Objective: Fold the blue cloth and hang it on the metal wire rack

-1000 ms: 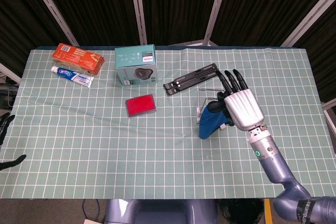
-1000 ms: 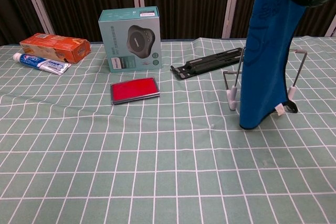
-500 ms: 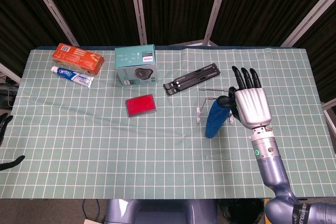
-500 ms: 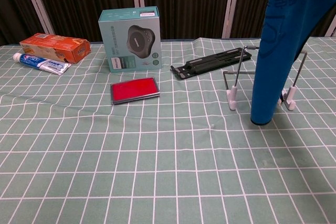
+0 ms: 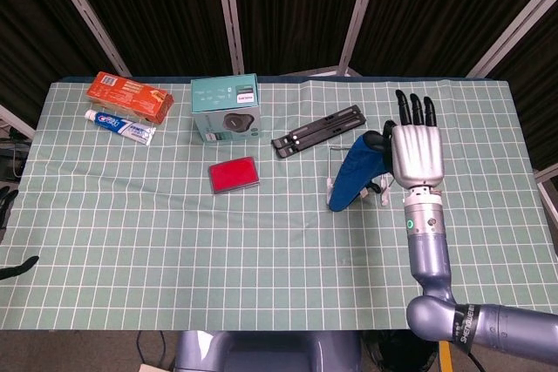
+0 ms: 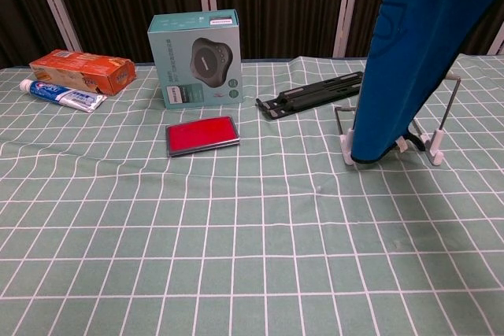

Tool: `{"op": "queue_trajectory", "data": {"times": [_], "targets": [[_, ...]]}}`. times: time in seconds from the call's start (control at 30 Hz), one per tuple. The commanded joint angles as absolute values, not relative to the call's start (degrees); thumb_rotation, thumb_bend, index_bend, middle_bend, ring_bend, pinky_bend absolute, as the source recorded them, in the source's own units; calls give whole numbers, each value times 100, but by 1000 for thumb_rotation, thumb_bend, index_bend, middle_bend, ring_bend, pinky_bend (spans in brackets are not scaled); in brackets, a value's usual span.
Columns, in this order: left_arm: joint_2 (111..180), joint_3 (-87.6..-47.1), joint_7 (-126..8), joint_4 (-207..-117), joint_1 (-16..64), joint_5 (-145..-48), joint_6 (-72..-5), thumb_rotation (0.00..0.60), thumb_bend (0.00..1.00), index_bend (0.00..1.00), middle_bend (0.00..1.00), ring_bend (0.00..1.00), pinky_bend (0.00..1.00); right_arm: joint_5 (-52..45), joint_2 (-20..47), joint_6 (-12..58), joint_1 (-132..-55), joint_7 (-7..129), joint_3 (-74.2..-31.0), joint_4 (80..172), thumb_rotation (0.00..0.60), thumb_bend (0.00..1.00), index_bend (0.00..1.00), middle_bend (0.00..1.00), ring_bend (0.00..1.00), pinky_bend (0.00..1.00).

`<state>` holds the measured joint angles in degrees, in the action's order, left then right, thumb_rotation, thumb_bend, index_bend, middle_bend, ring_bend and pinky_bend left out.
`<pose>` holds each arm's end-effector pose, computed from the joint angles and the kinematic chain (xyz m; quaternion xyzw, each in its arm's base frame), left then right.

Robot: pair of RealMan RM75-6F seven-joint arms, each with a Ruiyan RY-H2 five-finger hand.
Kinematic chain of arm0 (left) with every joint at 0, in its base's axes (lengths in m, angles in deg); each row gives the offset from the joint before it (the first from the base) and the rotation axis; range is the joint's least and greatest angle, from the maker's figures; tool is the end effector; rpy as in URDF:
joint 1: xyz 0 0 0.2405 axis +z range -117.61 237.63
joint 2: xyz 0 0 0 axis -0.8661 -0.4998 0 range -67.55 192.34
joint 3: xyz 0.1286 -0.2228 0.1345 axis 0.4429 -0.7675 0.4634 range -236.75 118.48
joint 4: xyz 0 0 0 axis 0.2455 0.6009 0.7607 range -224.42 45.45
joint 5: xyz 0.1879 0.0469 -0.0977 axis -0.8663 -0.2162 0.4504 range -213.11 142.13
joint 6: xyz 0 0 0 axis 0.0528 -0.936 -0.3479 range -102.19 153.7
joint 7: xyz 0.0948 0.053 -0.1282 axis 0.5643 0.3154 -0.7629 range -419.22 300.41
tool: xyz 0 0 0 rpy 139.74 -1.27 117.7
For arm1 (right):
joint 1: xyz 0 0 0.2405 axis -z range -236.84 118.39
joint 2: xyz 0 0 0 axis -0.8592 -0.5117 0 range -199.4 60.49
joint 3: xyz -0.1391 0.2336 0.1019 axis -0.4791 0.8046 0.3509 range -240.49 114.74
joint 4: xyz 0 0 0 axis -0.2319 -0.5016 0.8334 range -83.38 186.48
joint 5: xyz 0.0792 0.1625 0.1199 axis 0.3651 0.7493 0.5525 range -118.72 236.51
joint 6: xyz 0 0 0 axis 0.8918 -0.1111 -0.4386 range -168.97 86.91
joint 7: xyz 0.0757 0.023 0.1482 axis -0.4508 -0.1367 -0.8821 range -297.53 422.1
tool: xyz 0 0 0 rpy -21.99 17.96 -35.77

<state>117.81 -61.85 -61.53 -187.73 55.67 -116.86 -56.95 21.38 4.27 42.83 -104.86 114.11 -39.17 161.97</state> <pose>-0.3482 0.2029 0.2095 -0.5764 -0.4153 -0.3594 0.6051 -0.1198 -0.4089 0.1388 0.5895 -0.3198 0.3625 0.6471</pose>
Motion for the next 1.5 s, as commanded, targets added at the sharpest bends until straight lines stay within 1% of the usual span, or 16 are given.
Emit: {"op": "queue_trajectory", "data": {"times": [0.03,0.23,0.43,0.6,0.8,0.9,1.0,1.1,1.5], "targets": [[11794,-6206,-6157,-18739,5547,-11611,-5634,600,0,0,0,0,0,2477,506,4459,-10601,11456,-3649,16123,600,552,756,37,0,0],[11834,-6213,-6082,-18712,5512,-11562,-5558,600,0,0,0,0,0,2852,381,4562,-10636,11500,-3464,16007,600,555,758,42,0,0],[11849,-6208,-6001,-18761,5508,-11608,-5588,600,0,0,0,0,0,3229,437,4635,-10820,11817,-3418,15853,600,554,759,42,0,0],[11869,-6212,-5954,-18755,5492,-11583,-5559,600,0,0,0,0,0,3437,583,4654,-11013,12127,-3522,15623,600,555,759,42,0,0],[11898,-6238,-5925,-18709,5472,-11480,-5499,600,0,0,0,0,0,3637,881,4566,-11271,12326,-3571,15092,600,555,759,42,0,0],[11916,-6257,-5903,-18666,5455,-11386,-5439,600,0,0,0,0,0,3796,1058,4436,-11435,12420,-3533,14671,600,555,759,42,0,0],[11947,-6285,-5873,-18620,5424,-11275,-5359,600,0,0,0,0,0,3928,1226,4277,-11605,12638,-3592,14170,600,555,759,42,0,0],[11978,-6301,-5844,-18572,5392,-11182,-5272,600,0,0,0,0,0,4035,1341,4095,-11676,12666,-3597,13878,600,555,759,42,0,0],[12067,-6345,-5745,-18455,5303,-10960,-5068,600,0,0,0,0,0,4268,1638,3417,-11859,12706,-3677,13170,600,555,759,42,0,0]]}}
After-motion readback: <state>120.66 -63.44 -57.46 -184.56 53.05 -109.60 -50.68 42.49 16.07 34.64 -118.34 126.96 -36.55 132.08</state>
